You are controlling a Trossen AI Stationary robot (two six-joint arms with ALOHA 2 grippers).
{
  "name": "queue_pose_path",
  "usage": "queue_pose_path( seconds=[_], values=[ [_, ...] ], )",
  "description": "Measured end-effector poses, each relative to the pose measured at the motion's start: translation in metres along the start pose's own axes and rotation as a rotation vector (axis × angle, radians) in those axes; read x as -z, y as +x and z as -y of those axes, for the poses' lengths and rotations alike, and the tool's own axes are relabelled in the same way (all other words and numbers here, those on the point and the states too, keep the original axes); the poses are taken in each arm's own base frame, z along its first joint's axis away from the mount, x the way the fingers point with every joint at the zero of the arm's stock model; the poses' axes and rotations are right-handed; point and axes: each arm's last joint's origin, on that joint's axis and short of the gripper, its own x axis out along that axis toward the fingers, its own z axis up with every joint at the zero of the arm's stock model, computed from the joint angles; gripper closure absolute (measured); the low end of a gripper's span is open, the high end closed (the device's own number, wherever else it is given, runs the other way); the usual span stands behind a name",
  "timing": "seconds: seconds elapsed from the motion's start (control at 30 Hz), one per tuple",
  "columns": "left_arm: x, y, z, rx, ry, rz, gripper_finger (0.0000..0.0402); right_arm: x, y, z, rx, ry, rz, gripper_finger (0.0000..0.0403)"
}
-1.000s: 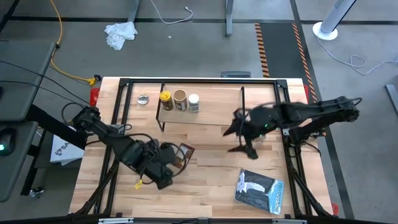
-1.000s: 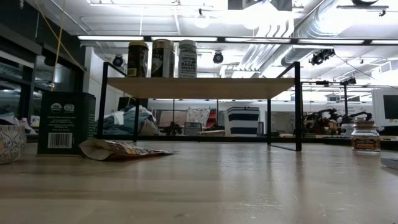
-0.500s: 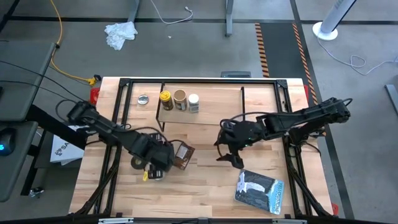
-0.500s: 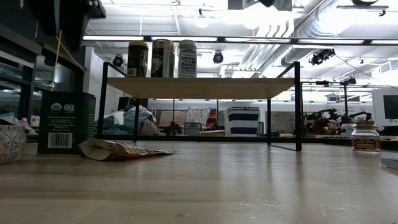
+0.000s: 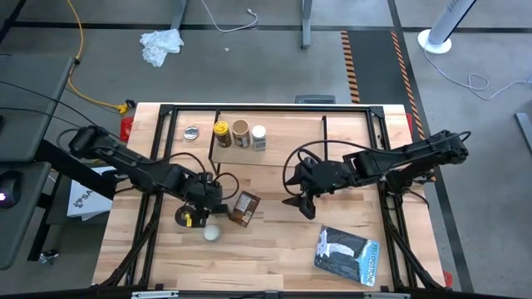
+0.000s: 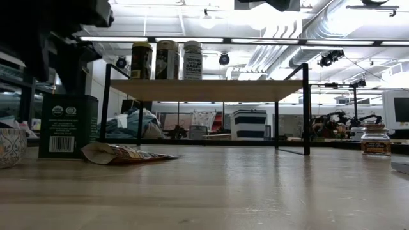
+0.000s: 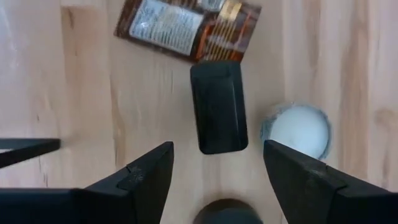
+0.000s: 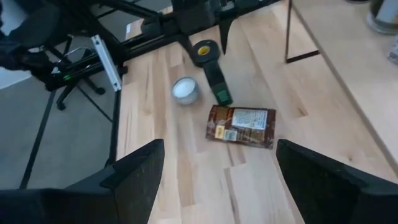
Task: Shelf spices
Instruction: Put the black seasoning can on the shelf
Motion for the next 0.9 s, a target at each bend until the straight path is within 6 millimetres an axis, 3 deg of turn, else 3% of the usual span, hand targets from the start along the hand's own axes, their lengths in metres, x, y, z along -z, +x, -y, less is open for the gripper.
queue_pose_path(
  seconds=[0.37,0.7,0.8,0.9],
  values=[
    [-0.012,0.008,-0.001,0.045,-0.072,0.079,0.0158,0.000,0.000,0.001,0.017,0.007,0.009,0.0096],
    [-0.018,0.047,0.002,-0.055,-0.153,-0.026,0.0158,0.000,0.000,0.001,0.017,-0.001,0.008,0.0096],
    [-0.020,0.060,0.005,-0.016,-0.168,-0.070,0.0159,0.000,0.000,0.001,0.017,-0.001,0.009,0.0096],
    [-0.022,0.065,0.008,-0.008,-0.197,-0.097,0.0182,0.000,0.000,0.000,0.011,-0.004,0.006,0.0096]
  ],
)
